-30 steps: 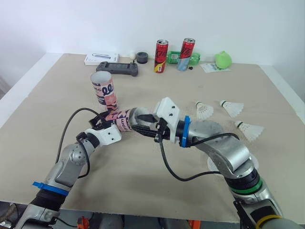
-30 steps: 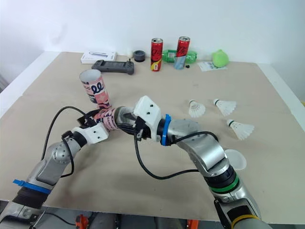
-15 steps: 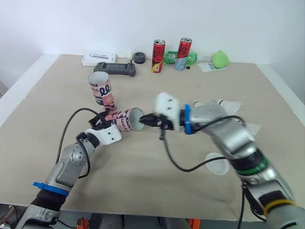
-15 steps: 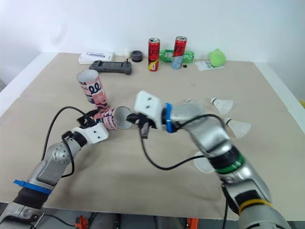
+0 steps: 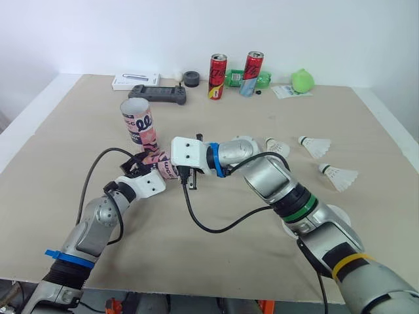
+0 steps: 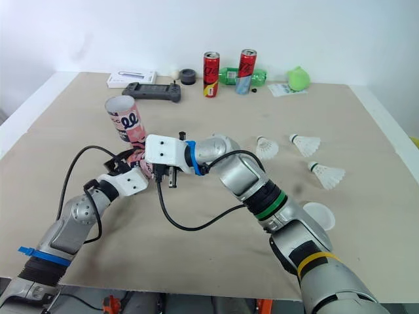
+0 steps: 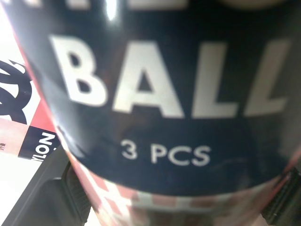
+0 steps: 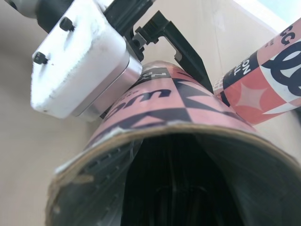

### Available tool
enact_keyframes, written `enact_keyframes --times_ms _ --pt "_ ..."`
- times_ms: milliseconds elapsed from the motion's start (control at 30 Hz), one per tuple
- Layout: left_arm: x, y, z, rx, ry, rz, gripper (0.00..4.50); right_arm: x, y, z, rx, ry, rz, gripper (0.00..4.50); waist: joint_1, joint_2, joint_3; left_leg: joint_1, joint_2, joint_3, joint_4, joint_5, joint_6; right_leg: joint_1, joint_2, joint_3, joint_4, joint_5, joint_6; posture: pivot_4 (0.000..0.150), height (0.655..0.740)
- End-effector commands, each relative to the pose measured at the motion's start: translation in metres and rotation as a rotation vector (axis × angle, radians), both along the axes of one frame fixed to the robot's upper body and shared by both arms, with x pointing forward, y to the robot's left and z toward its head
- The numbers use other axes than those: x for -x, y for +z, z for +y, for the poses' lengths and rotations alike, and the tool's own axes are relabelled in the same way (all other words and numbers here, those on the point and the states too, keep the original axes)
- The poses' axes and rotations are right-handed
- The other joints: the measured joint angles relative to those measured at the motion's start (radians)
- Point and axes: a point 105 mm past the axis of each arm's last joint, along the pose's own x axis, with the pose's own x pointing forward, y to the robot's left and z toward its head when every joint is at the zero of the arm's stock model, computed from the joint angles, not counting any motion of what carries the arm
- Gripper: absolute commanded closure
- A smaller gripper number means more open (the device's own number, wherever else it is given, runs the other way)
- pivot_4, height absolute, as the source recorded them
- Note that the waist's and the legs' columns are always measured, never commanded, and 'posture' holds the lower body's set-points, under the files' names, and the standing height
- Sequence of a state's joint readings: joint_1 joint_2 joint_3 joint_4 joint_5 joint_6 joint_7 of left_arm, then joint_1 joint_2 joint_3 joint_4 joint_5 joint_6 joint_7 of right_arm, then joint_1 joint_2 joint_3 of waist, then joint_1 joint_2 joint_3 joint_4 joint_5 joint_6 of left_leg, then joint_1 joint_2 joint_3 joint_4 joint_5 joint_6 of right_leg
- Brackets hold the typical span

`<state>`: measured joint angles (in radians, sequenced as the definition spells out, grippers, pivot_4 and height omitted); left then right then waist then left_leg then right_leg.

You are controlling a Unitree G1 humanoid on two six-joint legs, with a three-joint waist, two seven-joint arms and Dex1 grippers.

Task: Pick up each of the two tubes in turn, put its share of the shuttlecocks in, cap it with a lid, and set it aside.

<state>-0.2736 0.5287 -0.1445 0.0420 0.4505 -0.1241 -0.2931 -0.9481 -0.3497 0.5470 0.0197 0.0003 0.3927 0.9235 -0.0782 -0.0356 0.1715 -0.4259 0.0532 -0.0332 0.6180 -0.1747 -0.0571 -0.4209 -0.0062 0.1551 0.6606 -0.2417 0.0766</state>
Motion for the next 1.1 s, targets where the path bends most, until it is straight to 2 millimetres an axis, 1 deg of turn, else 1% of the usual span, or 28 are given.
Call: enact_keyframes --times_ms 33,100,233,300,367,400,433,467,500,600,733,767,867,933,1000,1067,1100 --pt "0.004 -0.002 -0.006 -0.005 -0.029 0.008 0.49 0.024 0.04 -0.01 -0.1 0.078 -0.031 4.48 0.001 0.0 0.0 0.0 0.0 0.0 0.0 0.0 0.0 -0.001 0.0 0.0 0.0 0.0 0.0 0.15 0.74" --pt "0.004 -0.002 -0.007 -0.002 -0.03 0.008 0.49 0.031 0.049 -0.024 -0.125 0.076 -0.006 4.48 0.004 0.0 0.0 -0.001 -0.001 -0.002 0.0 0.0 0.0 -0.001 0.0 -0.001 0.001 -0.001 0.0 0.15 0.74" --pt "0.003 0.0 -0.009 0.024 -0.041 0.002 0.49 0.04 0.058 -0.053 -0.155 0.036 0.04 4.48 0.004 0.0 0.0 -0.002 -0.001 -0.002 0.0 0.0 0.0 -0.001 0.0 -0.001 0.002 -0.002 0.0 0.15 0.74" --pt "0.002 0.002 -0.01 0.056 -0.046 -0.002 0.49 0.044 0.061 -0.069 -0.194 0.0 0.092 4.48 0.005 0.0 0.0 -0.002 -0.001 -0.002 0.0 0.0 0.0 -0.001 0.0 -0.001 0.002 -0.002 0.0 0.15 0.74" --pt "0.001 0.001 -0.011 0.065 -0.049 0.003 0.49 0.045 0.058 -0.08 -0.205 -0.035 0.125 4.48 0.005 0.0 0.0 -0.002 -0.001 -0.002 0.0 0.0 0.0 -0.001 0.0 -0.001 0.002 -0.002 0.0 0.15 0.74" --pt "0.001 -0.001 -0.012 0.061 -0.058 0.01 0.49 0.044 0.055 -0.082 -0.208 -0.053 0.134 4.48 0.005 0.0 0.0 -0.002 -0.001 -0.002 0.0 0.0 0.0 -0.001 0.0 -0.001 0.002 -0.002 0.0 0.15 0.74" --pt "0.001 -0.003 -0.014 0.059 -0.063 0.014 0.49 0.044 0.051 -0.082 -0.203 -0.059 0.139 3.85 0.005 0.0 0.0 -0.002 -0.001 -0.002 0.001 0.0 0.0 -0.001 0.0 -0.001 0.002 -0.002 0.0 0.15 0.74" --pt "0.001 -0.004 -0.015 0.06 -0.07 0.017 0.49 0.045 0.047 -0.08 -0.196 -0.059 0.145 3.56 0.004 0.0 0.0 -0.001 -0.001 -0.002 0.001 0.0 0.0 -0.001 0.0 -0.001 0.002 -0.002 0.0 0.15 0.74" --pt "0.001 -0.004 -0.018 0.064 -0.076 0.017 0.49 0.046 0.046 -0.077 -0.197 -0.052 0.154 3.16 0.004 0.0 0.0 -0.001 -0.001 -0.002 0.001 0.0 0.0 -0.001 0.0 -0.001 0.002 -0.002 0.0 0.15 0.74" --pt "0.0 -0.002 -0.022 0.071 -0.088 0.013 0.49 0.044 0.048 -0.069 -0.215 -0.048 0.149 3.16 0.004 0.0 0.0 -0.001 -0.001 -0.002 0.001 0.0 0.0 -0.001 0.0 -0.001 0.002 -0.002 0.001 0.15 0.74" --pt "0.0 -0.001 -0.023 0.085 -0.093 0.01 0.49 0.037 0.049 -0.068 -0.213 -0.067 0.133 3.16 0.005 0.0 0.0 -0.001 -0.001 -0.002 0.0 0.0 0.0 -0.001 0.0 -0.001 0.002 -0.002 0.001 0.15 0.74" --pt "0.001 0.0 -0.023 0.104 -0.099 0.008 0.49 0.036 0.05 -0.069 -0.215 -0.069 0.133 3.16 0.005 0.0 0.0 -0.001 -0.001 -0.002 0.0 0.0 0.0 -0.001 0.0 -0.001 0.002 -0.002 0.0 0.15 0.74" --pt "0.004 0.011 -0.026 0.247 -0.114 0.004 0.49 0.035 0.057 -0.073 -0.252 -0.074 0.14 3.16 0.005 0.0 0.0 -0.002 -0.001 -0.002 0.0 0.0 0.0 -0.001 -0.001 -0.001 0.002 -0.002 0.0 0.15 0.74" --pt "0.006 0.008 -0.028 0.26 -0.133 0.023 0.49 0.035 0.058 -0.074 -0.254 -0.069 0.143 2.6 0.004 0.0 0.0 -0.003 -0.001 -0.002 0.0 0.0 0.0 -0.002 -0.001 -0.001 0.002 -0.002 0.001 0.15 0.74" --pt "0.007 0.005 -0.03 0.272 -0.137 0.043 0.49 0.036 0.058 -0.073 -0.247 -0.06 0.145 1.89 0.004 0.0 0.001 -0.003 -0.001 -0.002 0.0 0.0 0.0 -0.002 0.0 -0.001 0.002 -0.003 0.001 0.15 0.74" --pt "0.007 0.005 -0.032 0.295 -0.14 0.055 0.49 0.036 0.056 -0.069 -0.234 -0.052 0.141 0.78 0.004 0.0 0.001 -0.002 -0.001 -0.002 0.0 0.0 0.0 -0.002 0.0 -0.001 0.002 -0.003 0.001 0.15 0.74" --pt "0.007 0.005 -0.033 0.295 -0.144 0.057 0.49 0.034 0.055 -0.066 -0.231 -0.053 0.135 0.43 0.004 0.0 0.001 -0.002 -0.001 -0.002 0.0 0.0 0.0 -0.002 0.0 -0.001 0.002 -0.002 0.001 0.15 0.74"
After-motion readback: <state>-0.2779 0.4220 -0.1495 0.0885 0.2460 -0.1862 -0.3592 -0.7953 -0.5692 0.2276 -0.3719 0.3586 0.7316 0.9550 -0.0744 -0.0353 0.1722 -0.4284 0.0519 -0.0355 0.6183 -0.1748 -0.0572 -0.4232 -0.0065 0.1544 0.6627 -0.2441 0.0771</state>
